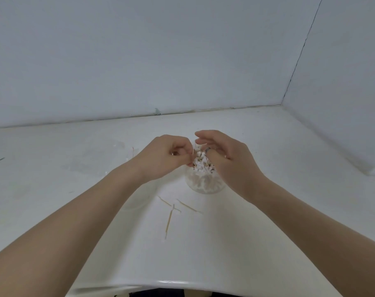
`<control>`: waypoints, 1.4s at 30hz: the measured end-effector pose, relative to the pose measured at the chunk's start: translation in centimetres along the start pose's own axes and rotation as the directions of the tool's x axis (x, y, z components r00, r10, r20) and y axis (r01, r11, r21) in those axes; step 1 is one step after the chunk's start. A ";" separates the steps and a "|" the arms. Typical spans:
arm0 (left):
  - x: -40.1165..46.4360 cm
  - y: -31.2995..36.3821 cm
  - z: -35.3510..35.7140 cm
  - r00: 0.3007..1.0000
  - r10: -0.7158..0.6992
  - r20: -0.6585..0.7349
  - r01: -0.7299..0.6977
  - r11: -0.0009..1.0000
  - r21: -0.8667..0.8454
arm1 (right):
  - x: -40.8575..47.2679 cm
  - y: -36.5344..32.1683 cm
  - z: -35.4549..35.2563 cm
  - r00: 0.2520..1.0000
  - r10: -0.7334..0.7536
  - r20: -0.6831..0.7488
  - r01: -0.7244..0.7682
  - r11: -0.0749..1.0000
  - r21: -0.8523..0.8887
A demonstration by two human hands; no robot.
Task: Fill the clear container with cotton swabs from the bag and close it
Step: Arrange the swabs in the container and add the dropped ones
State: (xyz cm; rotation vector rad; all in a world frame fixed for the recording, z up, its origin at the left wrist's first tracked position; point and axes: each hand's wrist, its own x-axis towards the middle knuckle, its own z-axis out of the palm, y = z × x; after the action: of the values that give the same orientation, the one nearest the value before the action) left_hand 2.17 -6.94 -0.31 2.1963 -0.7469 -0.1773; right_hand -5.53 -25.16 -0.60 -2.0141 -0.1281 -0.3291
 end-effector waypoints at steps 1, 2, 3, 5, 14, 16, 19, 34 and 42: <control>-0.1 -0.1 0.1 1.000 -0.011 0.002 0.011 1.000 -0.006 | 0.1 0.1 0.1 1.000 0.005 0.010 -0.005 1.000 -0.005; -0.1 -0.1 0.1 1.000 -0.017 -0.001 0.017 1.000 0.002 | 0.1 0.1 0.2 1.000 0.012 0.022 -0.012 1.000 -0.009; -0.2 -0.1 0.2 1.000 -0.020 -0.007 0.021 0.999 0.032 | 0.1 0.2 0.2 0.999 0.016 0.034 -0.015 1.000 -0.015; -0.2 -0.1 0.3 0.999 -0.033 -0.017 0.034 0.993 0.111 | 0.1 0.3 0.3 0.998 0.007 0.056 -0.004 0.999 -0.044; 0.2 1.2 0.8 0.975 -0.215 -0.064 0.206 0.971 -0.117 | 0.0 2.0 -0.5 0.990 -0.047 -0.129 0.034 0.994 -0.107; 0.2 1.1 1.4 0.974 -0.218 -0.068 0.206 0.967 -0.150 | 0.0 2.3 -0.7 0.991 -0.034 -0.133 0.017 0.991 -0.130; 0.0 -0.2 2.1 0.970 -0.220 -0.101 0.195 0.957 -0.214 | -0.1 2.9 -1.0 0.987 -0.019 -0.158 -0.003 0.990 -0.140; -0.4 -1.2 4.4 0.936 -0.329 -0.124 0.246 0.866 -0.436 | -0.7 3.4 -1.6 0.981 0.015 -0.192 -0.033 0.995 -0.090; -0.5 -1.8 4.9 0.927 -0.361 -0.103 0.258 0.811 -0.525 | -1.0 3.9 -1.6 0.985 -0.036 -0.169 -0.002 0.976 -0.219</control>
State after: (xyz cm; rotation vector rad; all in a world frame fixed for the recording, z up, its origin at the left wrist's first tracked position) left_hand 0.87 -8.89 -4.95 1.7774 -0.1832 -0.2793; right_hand -5.88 -28.31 -3.61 -2.1916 -0.0003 -0.5470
